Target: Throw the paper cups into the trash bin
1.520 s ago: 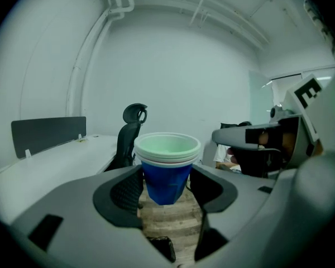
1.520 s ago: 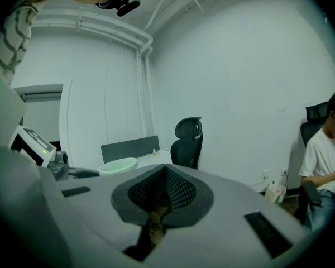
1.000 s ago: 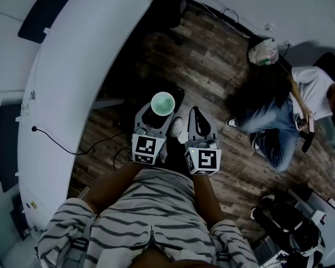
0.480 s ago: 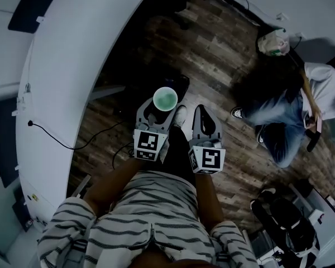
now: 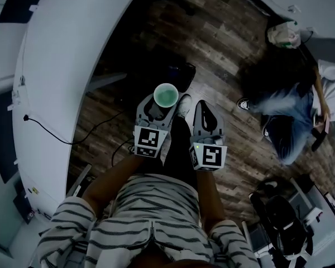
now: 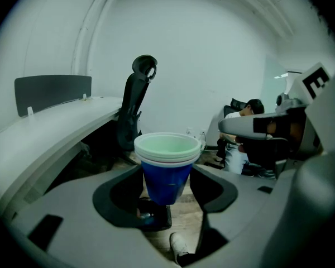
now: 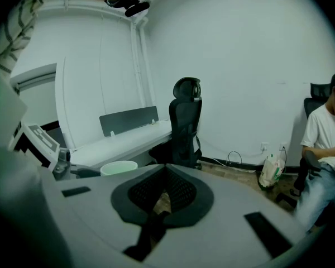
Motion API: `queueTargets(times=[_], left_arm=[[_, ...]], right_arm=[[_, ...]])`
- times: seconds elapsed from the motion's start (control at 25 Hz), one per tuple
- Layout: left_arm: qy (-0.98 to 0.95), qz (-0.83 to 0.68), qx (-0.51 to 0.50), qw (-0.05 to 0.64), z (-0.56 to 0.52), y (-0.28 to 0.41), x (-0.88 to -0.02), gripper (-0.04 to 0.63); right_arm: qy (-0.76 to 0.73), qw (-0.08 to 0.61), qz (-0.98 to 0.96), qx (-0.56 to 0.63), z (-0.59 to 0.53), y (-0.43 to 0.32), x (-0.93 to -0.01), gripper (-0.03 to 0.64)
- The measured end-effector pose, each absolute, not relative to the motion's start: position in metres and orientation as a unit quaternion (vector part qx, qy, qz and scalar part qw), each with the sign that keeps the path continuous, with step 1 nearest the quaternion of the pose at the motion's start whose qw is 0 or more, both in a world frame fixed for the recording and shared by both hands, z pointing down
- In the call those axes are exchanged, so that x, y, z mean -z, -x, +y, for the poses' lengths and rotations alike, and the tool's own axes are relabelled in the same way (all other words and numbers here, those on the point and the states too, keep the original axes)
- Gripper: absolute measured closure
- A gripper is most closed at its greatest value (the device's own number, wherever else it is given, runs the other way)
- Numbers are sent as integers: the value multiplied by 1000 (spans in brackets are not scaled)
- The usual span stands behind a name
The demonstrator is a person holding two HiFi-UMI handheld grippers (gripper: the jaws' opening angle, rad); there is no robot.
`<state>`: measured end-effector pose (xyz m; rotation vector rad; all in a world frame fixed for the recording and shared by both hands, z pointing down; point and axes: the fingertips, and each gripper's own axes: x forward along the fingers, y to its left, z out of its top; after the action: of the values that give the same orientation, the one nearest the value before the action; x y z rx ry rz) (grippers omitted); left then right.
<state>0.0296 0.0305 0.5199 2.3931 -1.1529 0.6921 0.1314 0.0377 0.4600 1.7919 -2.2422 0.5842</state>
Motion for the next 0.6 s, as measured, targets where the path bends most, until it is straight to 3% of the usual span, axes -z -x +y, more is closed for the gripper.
queueTargets(times=[0.6], left_arm=[[-827, -410, -294, 247, 39, -21, -609, 316]], right_arm=[[-611, 122, -749, -227, 49, -121, -514, 606]])
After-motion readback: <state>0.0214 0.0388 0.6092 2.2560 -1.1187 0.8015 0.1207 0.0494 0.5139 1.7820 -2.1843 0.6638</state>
